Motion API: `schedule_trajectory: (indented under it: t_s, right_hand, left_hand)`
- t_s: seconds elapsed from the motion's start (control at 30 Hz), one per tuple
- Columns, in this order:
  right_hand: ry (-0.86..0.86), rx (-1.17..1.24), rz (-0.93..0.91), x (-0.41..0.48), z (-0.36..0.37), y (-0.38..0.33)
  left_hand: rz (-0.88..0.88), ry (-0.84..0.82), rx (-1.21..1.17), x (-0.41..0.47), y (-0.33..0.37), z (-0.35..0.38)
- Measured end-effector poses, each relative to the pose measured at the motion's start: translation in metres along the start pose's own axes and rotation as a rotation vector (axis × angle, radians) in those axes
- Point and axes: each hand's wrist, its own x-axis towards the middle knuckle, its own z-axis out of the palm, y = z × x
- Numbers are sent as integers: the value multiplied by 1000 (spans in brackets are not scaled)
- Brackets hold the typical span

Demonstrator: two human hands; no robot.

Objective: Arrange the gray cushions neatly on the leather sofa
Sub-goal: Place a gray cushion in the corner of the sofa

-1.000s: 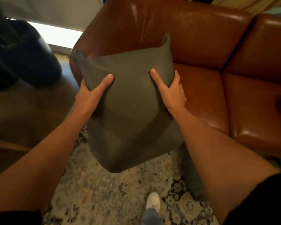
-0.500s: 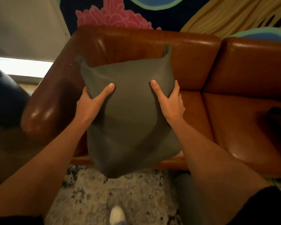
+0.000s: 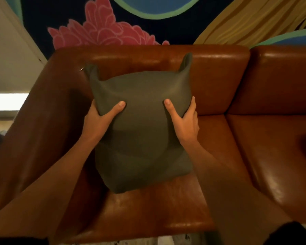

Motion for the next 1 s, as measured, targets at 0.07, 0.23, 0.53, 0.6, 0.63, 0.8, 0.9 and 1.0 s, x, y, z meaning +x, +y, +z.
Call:
schedule_trajectory:
  t_s: [0.07,0.23,0.53,0.6,0.63,0.8,0.9,1.0]
  right_hand:
    - [-7,-3,-5,22,11,3]
    - [-20,-11,-30,67,44,14]
    - [-31,-55,-38,104,75,30]
    - [-27,-62,-46,103,80,34]
    - [-26,-63,-48,101,82,36]
    - [12,-46,-57,87,88,39]
    - [4,-41,-57,80,93,39]
    - [-10,-44,-48,79,101,37]
  left_hand:
    - [-3,3,2,21,-7,9]
    - [-33,38,-24,64,-33,27]
    - [-58,6,-36,107,-63,43]
    - [-69,-7,-11,109,-69,43]
    - [-71,-8,-1,110,-73,42]
    - [-56,49,32,109,-84,37]
    - [-49,75,50,109,-89,30]
    - [-51,81,23,111,-94,24]
